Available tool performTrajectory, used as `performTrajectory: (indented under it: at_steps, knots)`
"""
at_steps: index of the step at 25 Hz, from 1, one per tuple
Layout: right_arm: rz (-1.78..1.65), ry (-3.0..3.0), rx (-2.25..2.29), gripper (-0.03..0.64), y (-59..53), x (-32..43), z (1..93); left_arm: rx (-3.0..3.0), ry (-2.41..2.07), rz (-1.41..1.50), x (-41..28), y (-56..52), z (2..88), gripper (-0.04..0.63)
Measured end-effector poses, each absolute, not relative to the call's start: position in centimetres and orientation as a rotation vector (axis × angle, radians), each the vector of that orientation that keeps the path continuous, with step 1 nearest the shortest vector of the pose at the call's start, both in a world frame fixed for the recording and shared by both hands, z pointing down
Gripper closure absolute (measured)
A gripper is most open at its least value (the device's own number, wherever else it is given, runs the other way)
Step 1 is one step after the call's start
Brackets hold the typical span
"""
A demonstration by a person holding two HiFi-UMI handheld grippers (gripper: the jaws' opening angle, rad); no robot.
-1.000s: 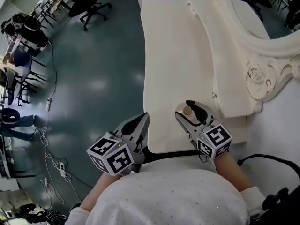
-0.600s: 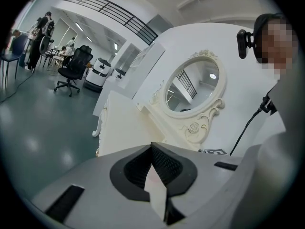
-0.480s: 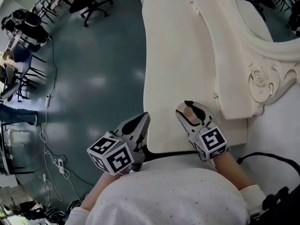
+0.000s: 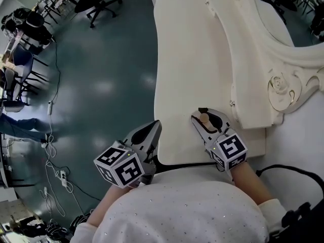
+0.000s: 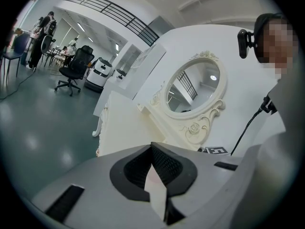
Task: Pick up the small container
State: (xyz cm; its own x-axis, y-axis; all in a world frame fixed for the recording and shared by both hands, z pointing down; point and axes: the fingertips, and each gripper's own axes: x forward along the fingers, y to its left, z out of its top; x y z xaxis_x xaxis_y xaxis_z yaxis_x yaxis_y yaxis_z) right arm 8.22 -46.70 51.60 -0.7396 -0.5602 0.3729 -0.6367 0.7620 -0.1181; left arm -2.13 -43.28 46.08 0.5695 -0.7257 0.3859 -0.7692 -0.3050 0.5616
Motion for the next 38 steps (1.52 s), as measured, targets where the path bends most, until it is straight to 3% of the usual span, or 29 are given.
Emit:
performTrajectory:
  at_steps: [38]
  knots:
    - [0.503, -2.638, 1.037, 0.489, -46.3, 8.8, 47.7, 2.131, -1.217, -0.004, -2.0, -41.7, 43.5, 0.595]
